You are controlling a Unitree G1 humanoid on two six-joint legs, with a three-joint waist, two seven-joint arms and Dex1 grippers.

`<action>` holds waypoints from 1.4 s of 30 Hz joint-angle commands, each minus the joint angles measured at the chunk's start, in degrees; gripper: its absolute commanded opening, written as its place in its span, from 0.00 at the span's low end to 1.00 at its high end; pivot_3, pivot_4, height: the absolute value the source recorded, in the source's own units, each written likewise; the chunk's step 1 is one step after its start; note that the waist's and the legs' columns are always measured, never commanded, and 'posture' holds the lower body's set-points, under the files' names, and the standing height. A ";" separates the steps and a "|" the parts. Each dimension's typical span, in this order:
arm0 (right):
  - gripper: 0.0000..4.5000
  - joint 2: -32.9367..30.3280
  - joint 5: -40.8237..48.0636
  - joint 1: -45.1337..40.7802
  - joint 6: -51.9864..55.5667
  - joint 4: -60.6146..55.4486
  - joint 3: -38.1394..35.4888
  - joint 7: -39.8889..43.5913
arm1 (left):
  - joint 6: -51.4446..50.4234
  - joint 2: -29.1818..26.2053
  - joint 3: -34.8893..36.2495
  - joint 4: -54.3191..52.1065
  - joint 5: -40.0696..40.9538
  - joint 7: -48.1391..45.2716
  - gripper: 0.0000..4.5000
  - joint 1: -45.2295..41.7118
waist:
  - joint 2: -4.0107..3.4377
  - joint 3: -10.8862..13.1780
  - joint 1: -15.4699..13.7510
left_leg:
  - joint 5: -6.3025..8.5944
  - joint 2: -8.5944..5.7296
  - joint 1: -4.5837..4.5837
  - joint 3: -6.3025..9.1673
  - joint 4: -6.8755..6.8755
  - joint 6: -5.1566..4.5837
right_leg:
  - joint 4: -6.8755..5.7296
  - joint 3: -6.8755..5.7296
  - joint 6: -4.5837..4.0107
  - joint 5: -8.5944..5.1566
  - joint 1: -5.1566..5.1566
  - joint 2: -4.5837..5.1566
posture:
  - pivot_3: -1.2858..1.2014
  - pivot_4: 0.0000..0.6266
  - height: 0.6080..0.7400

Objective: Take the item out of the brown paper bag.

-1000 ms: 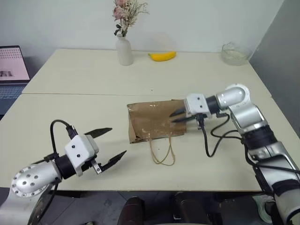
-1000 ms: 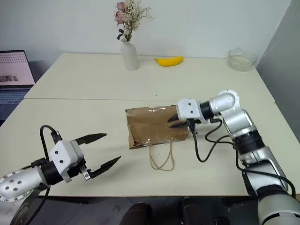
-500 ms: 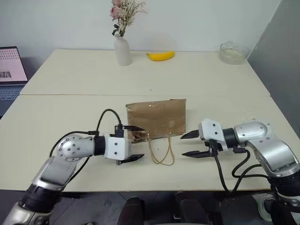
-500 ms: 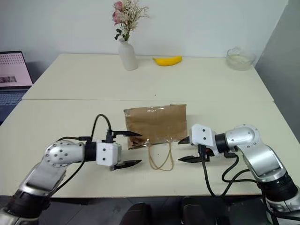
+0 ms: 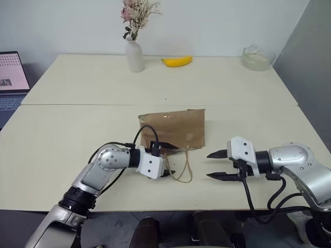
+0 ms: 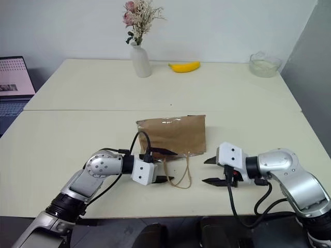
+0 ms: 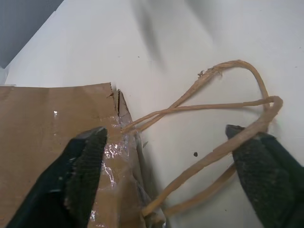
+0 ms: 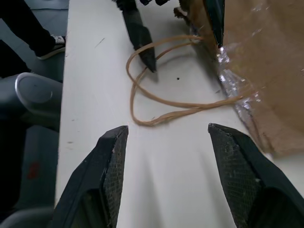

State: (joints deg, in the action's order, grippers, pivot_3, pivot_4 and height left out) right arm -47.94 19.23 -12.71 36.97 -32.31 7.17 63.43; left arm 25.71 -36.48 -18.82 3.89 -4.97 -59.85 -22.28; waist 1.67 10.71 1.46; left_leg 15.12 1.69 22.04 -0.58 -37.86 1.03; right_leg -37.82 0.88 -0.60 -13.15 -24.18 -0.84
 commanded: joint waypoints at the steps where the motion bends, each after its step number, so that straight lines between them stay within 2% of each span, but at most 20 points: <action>1: 0.63 1.13 1.67 0.37 0.83 -2.47 1.02 -1.84 | -1.30 0.26 0.31 -1.76 2.99 -0.92 0.56 -0.01 | 0.00 0.00 0.03 | 0.00 0.00 -0.01 0.01 0.00 0.00 | 0.00 0.01 0.00 0.00 0.00 0.00 | 0.52 0.24 1.00; 6: 0.63 4.45 1.26 0.24 1.80 -1.26 5.43 -4.10 | -6.97 1.77 2.08 -3.53 5.66 0.57 0.21 -0.02 | 0.01 -0.01 0.05 | 0.00 -0.01 -0.03 0.04 -0.03 0.00 | -0.02 -0.02 0.02 0.01 0.02 -0.01 | 0.52 0.24 1.00; 9: 0.63 9.50 0.49 -1.41 3.07 1.71 10.16 -6.67 | -13.76 2.53 3.77 -6.56 8.48 1.60 0.01 0.51 | 0.08 -0.04 0.18 | 0.00 -0.01 -0.02 0.04 -0.02 0.00 | 0.00 0.00 0.02 0.01 0.02 -0.03 | 0.52 0.24 1.00; 21: 0.63 22.93 -7.19 -7.63 1.63 17.52 19.67 -15.21 | -18.21 2.14 5.03 -10.05 8.92 3.00 0.01 1.79 | 0.10 -0.06 0.18 | 0.00 -0.01 -0.02 0.10 -0.02 0.00 | -0.05 -0.01 0.02 0.01 0.01 -0.06 | 0.52 0.24 1.00; 24: 0.50 23.59 -8.72 -6.68 1.51 18.44 20.62 -16.46 | -18.85 2.27 5.45 -10.06 9.18 3.54 0.00 1.58 | 0.13 -0.08 0.18 | 0.00 -0.01 -0.02 0.10 -0.02 0.00 | -0.04 -0.01 0.02 0.01 0.02 -0.06 | 0.52 0.24 1.00; 29: 0.10 23.68 -10.27 -4.77 1.08 18.12 21.45 -17.88 | -23.59 3.67 7.43 -10.25 11.40 5.75 0.00 -0.64 | 0.16 -0.10 0.19 | 0.00 -0.01 -0.06 0.11 -0.03 0.00 | -0.07 -0.01 0.02 0.01 0.04 -0.06 | 0.52 0.24 1.00; 31: 0.01 23.79 -10.76 -4.33 0.70 18.10 21.83 -18.37 | -27.66 4.75 9.11 -10.42 13.23 7.37 0.00 -2.21 | 0.17 -0.11 0.19 | 0.00 0.00 -0.06 0.12 -0.03 0.00 | -0.07 -0.02 0.02 0.01 0.04 -0.06 | 0.52 0.24 1.00; 42: 0.01 24.22 -13.75 -2.51 -1.80 18.58 24.43 -19.87 | -47.29 9.47 18.20 -9.01 20.99 17.02 0.00 -14.36 | 0.35 -0.24 0.32 | -0.01 0.00 -0.12 0.17 -0.04 0.00 | -0.12 -0.04 0.02 0.01 0.09 -0.09 | 0.52 0.24 1.00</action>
State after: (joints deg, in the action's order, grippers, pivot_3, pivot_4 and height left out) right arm -23.53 6.94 -16.53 34.23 -15.92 28.92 43.67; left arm -19.98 -27.18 -3.39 -4.12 14.52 -44.73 -34.64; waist 2.02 10.47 1.78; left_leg 15.11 1.68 21.91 -0.40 -37.91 1.03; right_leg -37.93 0.84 -0.58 -13.14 -24.09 -0.93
